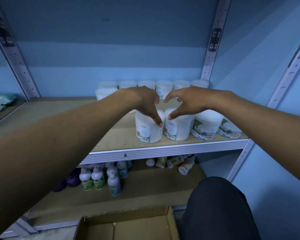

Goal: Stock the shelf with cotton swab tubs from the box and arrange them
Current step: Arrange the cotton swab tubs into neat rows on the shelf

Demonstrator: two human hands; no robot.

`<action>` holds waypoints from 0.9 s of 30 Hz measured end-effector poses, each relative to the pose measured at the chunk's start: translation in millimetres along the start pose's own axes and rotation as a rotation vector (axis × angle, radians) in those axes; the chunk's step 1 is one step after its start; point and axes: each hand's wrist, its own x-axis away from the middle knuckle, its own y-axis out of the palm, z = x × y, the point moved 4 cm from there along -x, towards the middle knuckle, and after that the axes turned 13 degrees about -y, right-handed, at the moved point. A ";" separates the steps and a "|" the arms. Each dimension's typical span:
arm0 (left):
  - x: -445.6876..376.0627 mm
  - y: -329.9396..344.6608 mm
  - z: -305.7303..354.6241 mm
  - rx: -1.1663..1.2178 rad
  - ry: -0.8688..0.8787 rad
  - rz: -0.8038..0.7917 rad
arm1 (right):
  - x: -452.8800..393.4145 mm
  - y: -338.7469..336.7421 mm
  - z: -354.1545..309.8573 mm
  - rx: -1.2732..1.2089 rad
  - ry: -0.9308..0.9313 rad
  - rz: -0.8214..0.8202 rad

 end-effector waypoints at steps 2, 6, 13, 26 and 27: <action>-1.4 -4.5 -3.3 -0.021 -0.005 -0.042 | -1.9 -7.2 -2.6 0.046 0.021 -0.002; -4.6 -6.1 -5.8 -0.034 0.026 -0.115 | -7.1 -11.8 -9.0 0.134 0.050 -0.089; -12.9 -0.9 -1.9 0.021 0.058 -0.153 | -14.8 -6.8 -10.6 0.130 0.102 -0.234; -20.7 4.4 -0.5 0.078 -0.038 -0.175 | -11.7 -6.0 6.2 -0.039 0.005 -0.301; -21.5 3.9 -1.7 0.087 -0.044 -0.191 | -11.6 -7.8 7.9 -0.062 0.006 -0.299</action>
